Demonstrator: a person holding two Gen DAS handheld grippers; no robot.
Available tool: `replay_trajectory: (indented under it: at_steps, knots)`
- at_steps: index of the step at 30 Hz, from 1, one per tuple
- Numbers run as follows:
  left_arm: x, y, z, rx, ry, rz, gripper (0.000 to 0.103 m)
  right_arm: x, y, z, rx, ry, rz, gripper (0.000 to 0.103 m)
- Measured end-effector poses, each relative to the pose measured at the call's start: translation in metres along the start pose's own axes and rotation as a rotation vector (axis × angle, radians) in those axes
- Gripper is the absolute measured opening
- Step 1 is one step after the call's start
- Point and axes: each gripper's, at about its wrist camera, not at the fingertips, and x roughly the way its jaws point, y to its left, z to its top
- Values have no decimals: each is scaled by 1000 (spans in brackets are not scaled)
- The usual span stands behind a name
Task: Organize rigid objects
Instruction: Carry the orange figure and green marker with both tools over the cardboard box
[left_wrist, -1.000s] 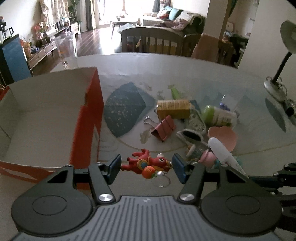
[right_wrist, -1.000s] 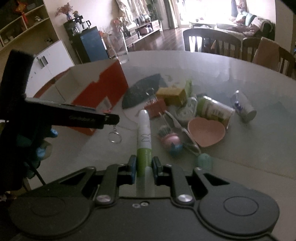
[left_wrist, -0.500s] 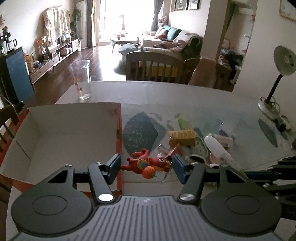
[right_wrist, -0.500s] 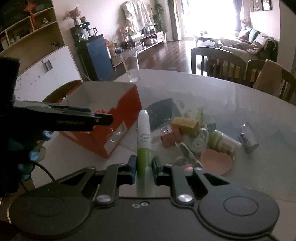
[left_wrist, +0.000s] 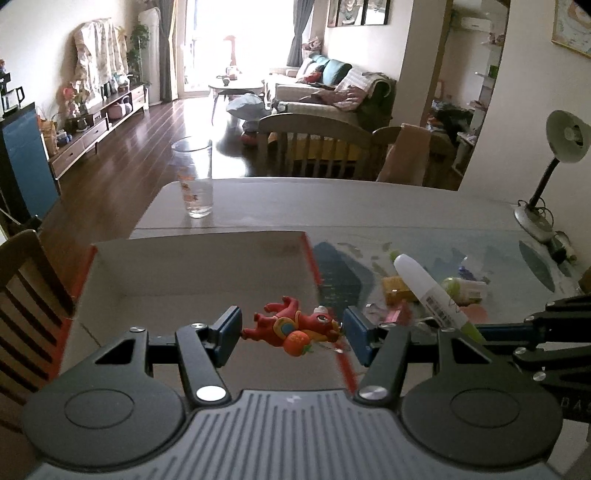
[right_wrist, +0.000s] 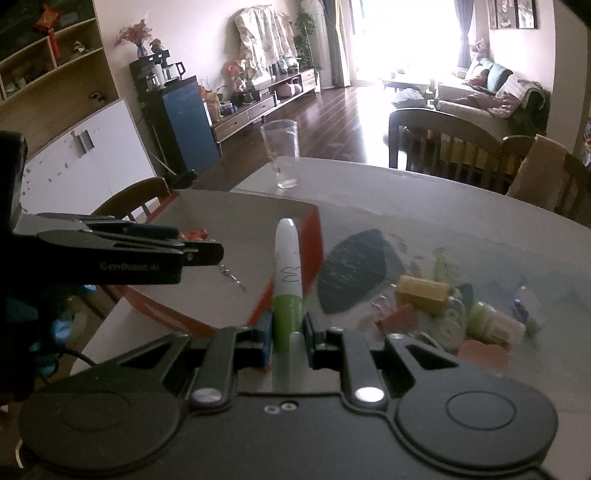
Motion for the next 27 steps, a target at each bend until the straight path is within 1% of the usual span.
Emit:
replay_trajectory:
  at_steps: [7,10,16,21,27]
  knots:
    - [7,44,8,-6,16,2,60,29,35,14,-16,22,-2,17]
    - [12,61,11,-7,24,14,60,43,45,23,-23,28,-6,17]
    - [32,87,21,11,45,23,60,77,62,39,-39,46,-31,17]
    - [61,102,21,34,95,44,60,117,71,45,-51,103,-50,17]
    - [99,117,14,43,177,63,60,167,73,37,-60,210,-79,17]
